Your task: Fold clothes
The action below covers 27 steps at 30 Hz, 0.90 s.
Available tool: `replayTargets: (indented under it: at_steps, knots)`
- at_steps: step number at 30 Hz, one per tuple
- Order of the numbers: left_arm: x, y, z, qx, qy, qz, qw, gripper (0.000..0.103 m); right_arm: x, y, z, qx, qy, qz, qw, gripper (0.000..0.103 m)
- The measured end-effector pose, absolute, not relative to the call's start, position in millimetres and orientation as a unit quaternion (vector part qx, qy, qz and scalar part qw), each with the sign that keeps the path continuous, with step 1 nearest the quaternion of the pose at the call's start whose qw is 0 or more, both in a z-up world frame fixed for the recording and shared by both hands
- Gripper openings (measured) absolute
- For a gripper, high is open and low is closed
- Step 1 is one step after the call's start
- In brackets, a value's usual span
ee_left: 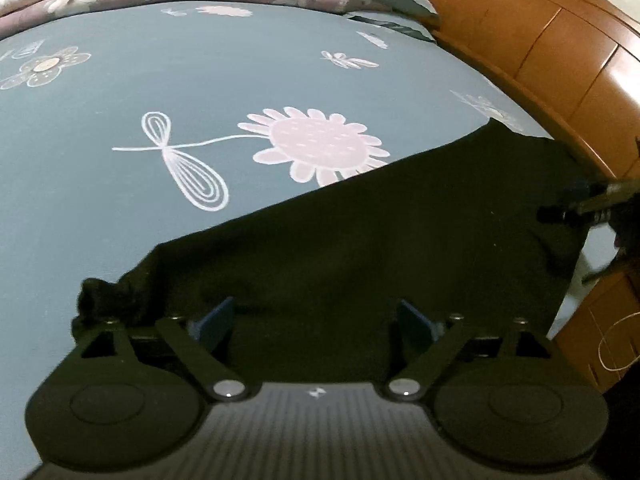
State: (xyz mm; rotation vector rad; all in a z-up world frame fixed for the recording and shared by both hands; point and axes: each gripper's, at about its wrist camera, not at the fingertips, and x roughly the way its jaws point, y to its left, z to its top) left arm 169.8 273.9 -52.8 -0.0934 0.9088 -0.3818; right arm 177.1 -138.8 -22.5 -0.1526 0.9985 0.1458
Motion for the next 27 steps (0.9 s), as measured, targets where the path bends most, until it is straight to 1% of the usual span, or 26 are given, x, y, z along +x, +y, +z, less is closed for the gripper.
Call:
replayTargets:
  at_steps: [3,6,10,15,19,25,27]
  knots:
    - [167.2,273.1,-53.3,-0.035,0.432,-0.191,0.881,0.092,168.1,-139.9,-40.4,-0.064,0.498,0.065,0.862,0.103]
    - [164.5,273.1,-52.4,-0.032,0.430,-0.191,0.882,0.093,159.4,-146.8,-45.3,-0.032,0.482,0.062,0.873,0.103]
    - [163.6,267.8,-52.3,-0.026,0.430,-0.183,0.884,0.095,147.9,-147.3,-48.6,-0.023,0.465,0.054,0.883,0.103]
    - [165.3,262.3,-48.6,-0.020,0.440,-0.165,0.882,0.094,140.2,-155.5,-39.0,-0.027,0.492,0.066,0.868,0.103]
    - [162.5,254.7,-34.1,0.001,0.429,-0.148,0.891,0.094,125.9,-164.9,-22.6,-0.042,0.466,0.065,0.881,0.103]
    - [163.6,230.7,-19.1,0.019,0.422,-0.154,0.893,0.094,142.1,-214.7,-11.0,-0.018,0.413,0.032,0.910,0.103]
    - [164.0,220.6,-19.1,0.020,0.425,-0.153,0.892,0.094,148.7,-232.2,-15.3,-0.006,0.406,0.022,0.914,0.103]
